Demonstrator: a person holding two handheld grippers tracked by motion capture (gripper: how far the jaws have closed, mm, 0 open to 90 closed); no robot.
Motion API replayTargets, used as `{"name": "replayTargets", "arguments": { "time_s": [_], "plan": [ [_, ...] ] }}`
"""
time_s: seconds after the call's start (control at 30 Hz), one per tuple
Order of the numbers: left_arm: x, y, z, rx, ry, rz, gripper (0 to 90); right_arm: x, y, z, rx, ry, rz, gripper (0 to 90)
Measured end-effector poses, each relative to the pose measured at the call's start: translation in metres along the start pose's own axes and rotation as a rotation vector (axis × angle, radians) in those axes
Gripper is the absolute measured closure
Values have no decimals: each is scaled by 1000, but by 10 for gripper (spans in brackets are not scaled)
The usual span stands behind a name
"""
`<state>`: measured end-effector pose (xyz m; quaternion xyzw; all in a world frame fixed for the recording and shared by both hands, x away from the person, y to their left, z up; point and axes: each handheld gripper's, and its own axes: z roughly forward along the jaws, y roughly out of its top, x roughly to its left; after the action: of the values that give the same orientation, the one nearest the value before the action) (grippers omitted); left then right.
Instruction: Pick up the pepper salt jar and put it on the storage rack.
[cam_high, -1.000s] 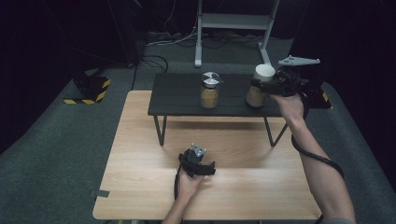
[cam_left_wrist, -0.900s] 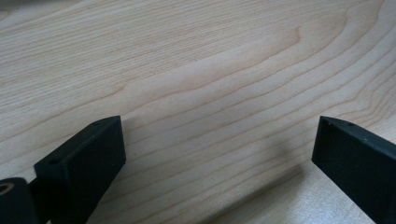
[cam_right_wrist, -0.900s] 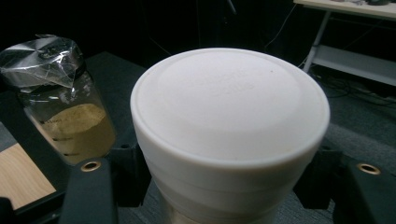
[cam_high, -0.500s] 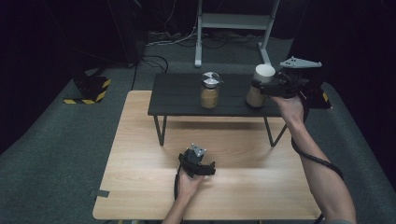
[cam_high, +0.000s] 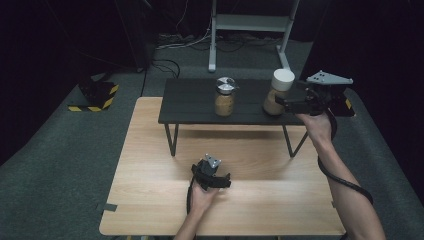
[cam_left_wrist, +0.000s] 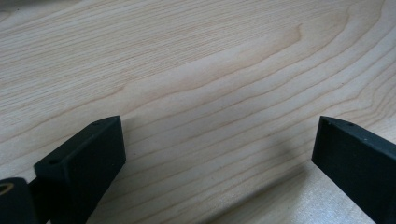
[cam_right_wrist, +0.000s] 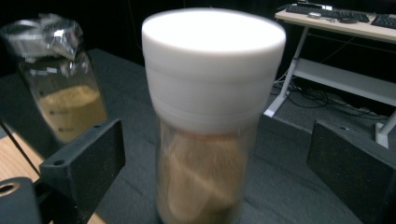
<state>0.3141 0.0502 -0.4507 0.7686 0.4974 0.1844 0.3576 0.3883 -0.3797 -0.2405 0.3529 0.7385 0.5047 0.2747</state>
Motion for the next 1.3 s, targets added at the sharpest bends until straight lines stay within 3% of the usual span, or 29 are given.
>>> {"name": "replayTargets", "arguments": {
  "time_s": [0.5,0.83,1.07,1.3],
  "plan": [
    [0,-1,0,-2,0,2,29,11,-62,-35,-21,4,8,45],
    [-2,0,0,1,6,9,29,22,-113,-54,-35,54,10,58],
    [-4,0,0,3,9,13,28,30,-138,-53,8,93,11,60],
    [-9,2,0,21,23,55,27,34,-170,-43,50,109,55,63]
  ]
}}
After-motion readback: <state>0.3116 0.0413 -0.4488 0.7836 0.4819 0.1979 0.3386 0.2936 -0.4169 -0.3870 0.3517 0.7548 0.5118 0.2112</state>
